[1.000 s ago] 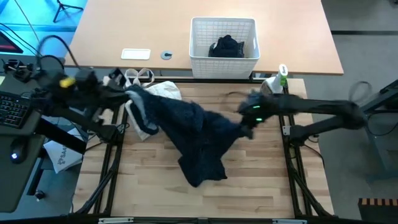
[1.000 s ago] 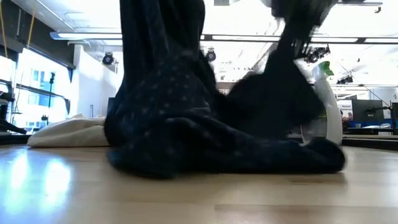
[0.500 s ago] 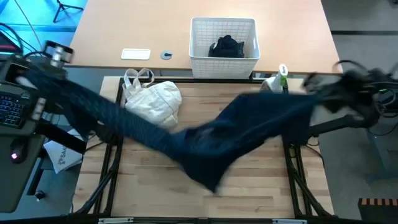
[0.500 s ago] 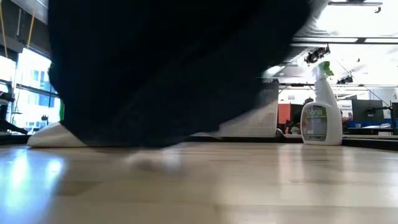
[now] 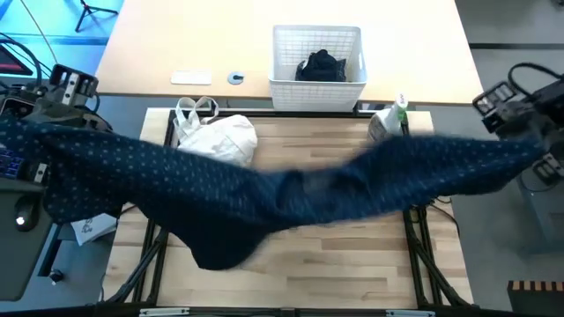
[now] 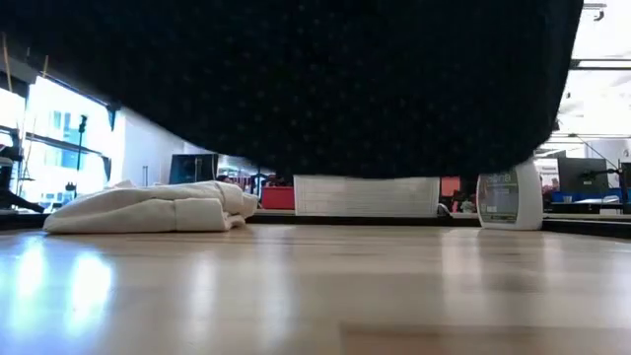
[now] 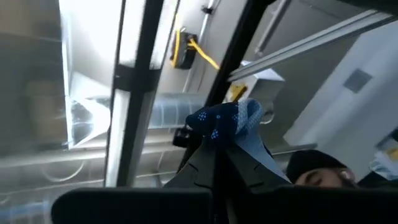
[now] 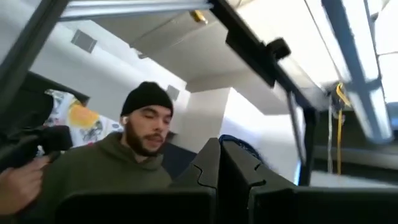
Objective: Fold Laundry from Bin
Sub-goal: Fold the blue polo shirt
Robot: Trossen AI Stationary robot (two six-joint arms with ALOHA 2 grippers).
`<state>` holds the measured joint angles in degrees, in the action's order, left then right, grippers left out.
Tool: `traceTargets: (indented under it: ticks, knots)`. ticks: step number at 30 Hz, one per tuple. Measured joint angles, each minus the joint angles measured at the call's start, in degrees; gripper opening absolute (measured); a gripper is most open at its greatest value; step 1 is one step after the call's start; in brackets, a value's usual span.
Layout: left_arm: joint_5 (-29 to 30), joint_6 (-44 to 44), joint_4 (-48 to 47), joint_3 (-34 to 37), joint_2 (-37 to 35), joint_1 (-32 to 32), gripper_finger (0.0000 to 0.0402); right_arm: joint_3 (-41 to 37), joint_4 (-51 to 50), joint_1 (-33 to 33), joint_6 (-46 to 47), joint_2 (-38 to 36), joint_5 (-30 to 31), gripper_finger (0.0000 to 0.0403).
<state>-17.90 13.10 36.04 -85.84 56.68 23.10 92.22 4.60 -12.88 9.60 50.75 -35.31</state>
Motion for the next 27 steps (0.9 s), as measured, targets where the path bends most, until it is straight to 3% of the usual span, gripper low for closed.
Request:
traceTargets:
  ticks: [3,5,7,11,13,15,17,20,23,27]
  knots:
    - [4.1,2.3,-1.9,-0.3,-0.3,0.0,0.0,6.0,-4.6,0.0,-2.1,2.5,4.0,0.0]
    - [11.8,6.6,-7.6,-0.3,-1.5,0.0,0.0,9.3,-12.7,0.1,-3.2,2.9,12.8,0.0]
    - [25.6,8.7,-15.5,-0.3,-2.9,0.0,0.0,11.6,-23.0,0.1,-2.3,2.8,26.2,0.0]
    - [62.5,8.0,-30.2,-0.3,-4.3,-1.2,0.0,13.4,-46.6,0.1,8.3,2.7,57.2,0.0]
    - [78.7,6.3,-38.0,-0.3,-4.1,-2.7,0.0,13.4,-60.6,0.1,17.0,2.9,67.5,0.0]
    - [88.1,3.0,-48.7,-0.3,-4.0,-4.6,0.0,12.5,-72.5,0.1,27.4,3.0,75.1,0.0]
    - [90.7,-3.9,-61.1,-0.3,-4.0,-7.0,0.0,10.9,-83.0,0.1,38.0,2.8,79.5,0.0]
    - [88.1,-20.3,-78.1,-0.2,-3.9,-11.1,0.0,7.6,-94.4,0.1,50.1,2.5,80.6,0.0]
    - [81.9,-32.7,-89.9,-0.2,-3.7,-13.9,0.0,1.7,-93.2,0.3,52.3,0.9,79.1,0.0]
    - [71.9,-36.8,-94.1,-0.2,-2.3,-14.5,0.0,-3.4,-90.8,0.5,51.8,-0.1,71.0,0.0]
